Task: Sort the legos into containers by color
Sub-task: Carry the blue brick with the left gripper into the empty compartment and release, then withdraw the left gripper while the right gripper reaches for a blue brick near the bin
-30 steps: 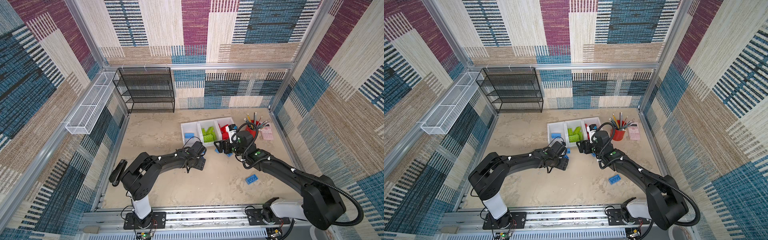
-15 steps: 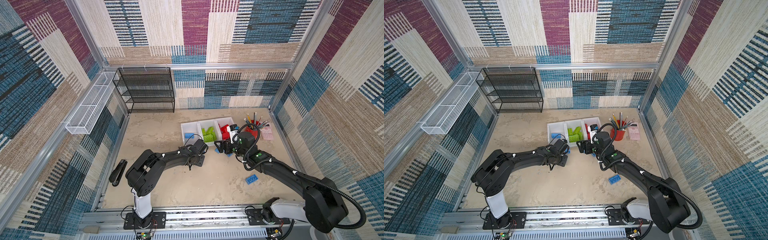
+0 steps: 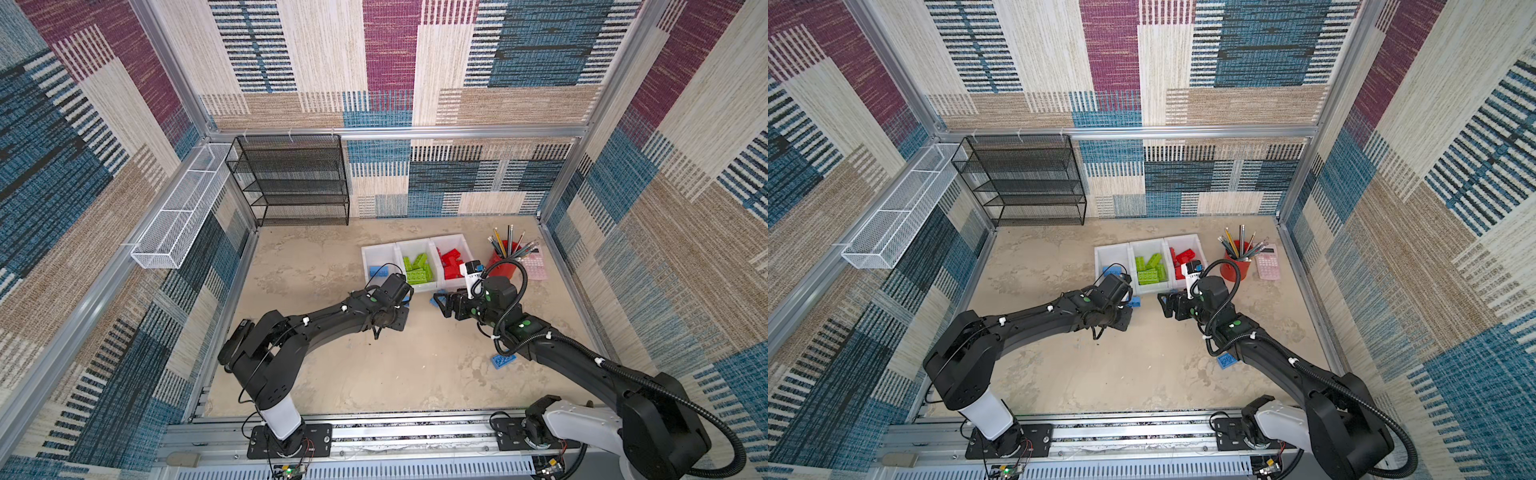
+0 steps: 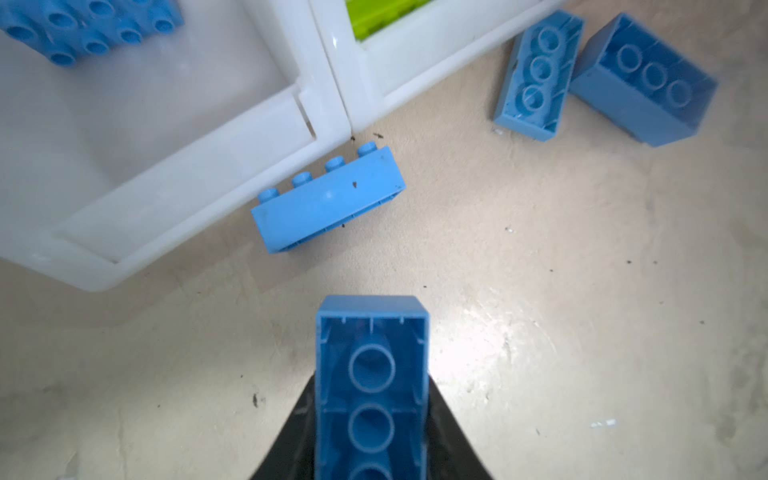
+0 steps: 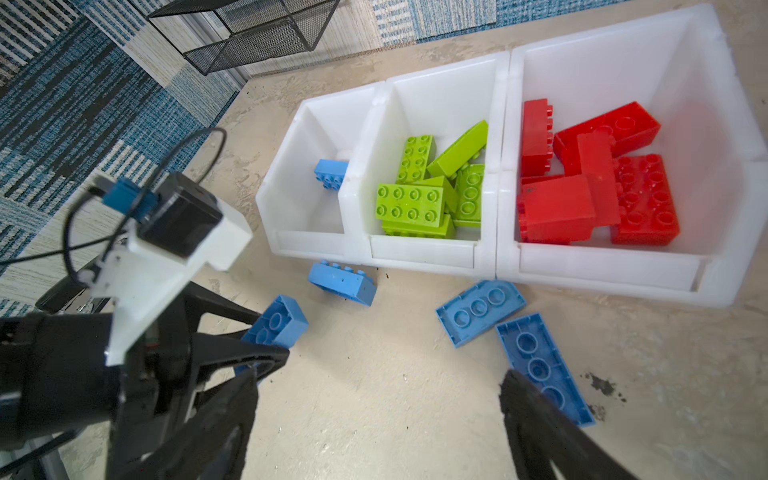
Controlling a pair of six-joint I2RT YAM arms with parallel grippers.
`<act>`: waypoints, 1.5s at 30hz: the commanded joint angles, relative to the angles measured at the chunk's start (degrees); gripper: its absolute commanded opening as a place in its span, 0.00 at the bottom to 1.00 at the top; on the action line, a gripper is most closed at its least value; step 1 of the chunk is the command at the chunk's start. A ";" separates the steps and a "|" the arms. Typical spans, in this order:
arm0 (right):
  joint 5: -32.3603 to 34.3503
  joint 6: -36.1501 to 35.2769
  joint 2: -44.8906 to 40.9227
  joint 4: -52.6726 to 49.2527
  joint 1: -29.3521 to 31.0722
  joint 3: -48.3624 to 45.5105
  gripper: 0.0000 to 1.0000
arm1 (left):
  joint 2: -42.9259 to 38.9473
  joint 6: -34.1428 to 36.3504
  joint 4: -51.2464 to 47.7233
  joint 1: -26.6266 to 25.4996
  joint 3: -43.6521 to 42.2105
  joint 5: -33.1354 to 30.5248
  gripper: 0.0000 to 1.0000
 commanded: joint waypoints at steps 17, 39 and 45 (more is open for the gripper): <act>3.29 3.57 -7.73 5.67 0.07 -11.67 0.99 | 7.40 3.88 -11.74 6.08 20.36 -2.46 0.30; 4.03 3.86 -1.49 8.62 0.06 -11.22 0.99 | 24.43 4.78 -15.49 16.60 39.66 3.32 0.42; 4.97 3.66 0.06 7.63 0.09 -10.21 1.00 | 23.51 3.65 -14.02 16.61 37.87 3.63 0.66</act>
